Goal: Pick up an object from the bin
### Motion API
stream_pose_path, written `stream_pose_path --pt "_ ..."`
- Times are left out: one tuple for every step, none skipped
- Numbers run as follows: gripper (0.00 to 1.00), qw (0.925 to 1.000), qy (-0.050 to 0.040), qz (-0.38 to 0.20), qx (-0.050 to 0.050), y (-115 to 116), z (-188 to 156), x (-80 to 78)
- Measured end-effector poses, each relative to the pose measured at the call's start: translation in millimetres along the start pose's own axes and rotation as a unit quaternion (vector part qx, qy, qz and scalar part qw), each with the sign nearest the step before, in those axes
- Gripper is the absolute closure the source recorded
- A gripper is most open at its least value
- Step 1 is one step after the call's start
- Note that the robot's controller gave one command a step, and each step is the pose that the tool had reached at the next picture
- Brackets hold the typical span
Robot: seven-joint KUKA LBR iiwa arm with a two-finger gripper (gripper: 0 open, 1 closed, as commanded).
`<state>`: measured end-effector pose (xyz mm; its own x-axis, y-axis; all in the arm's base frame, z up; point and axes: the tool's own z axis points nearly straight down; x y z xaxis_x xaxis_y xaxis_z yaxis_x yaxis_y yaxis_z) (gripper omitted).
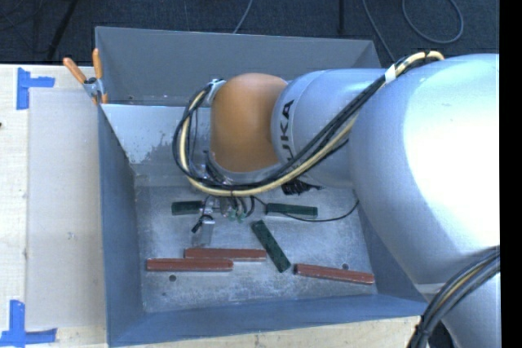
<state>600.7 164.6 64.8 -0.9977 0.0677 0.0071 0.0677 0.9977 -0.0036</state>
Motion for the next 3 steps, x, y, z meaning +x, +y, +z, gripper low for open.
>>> stream_pose_path --pt "0.00 0.9980 -0.0050 0.063 -0.002 -21 -36 -20.1" --pt "0.00 0.9960 -0.0024 0.090 -0.002 -12 -35 -9.6" --pt "0.00 0.9937 -0.0017 0.112 -0.002 -20 -3 -16.1"
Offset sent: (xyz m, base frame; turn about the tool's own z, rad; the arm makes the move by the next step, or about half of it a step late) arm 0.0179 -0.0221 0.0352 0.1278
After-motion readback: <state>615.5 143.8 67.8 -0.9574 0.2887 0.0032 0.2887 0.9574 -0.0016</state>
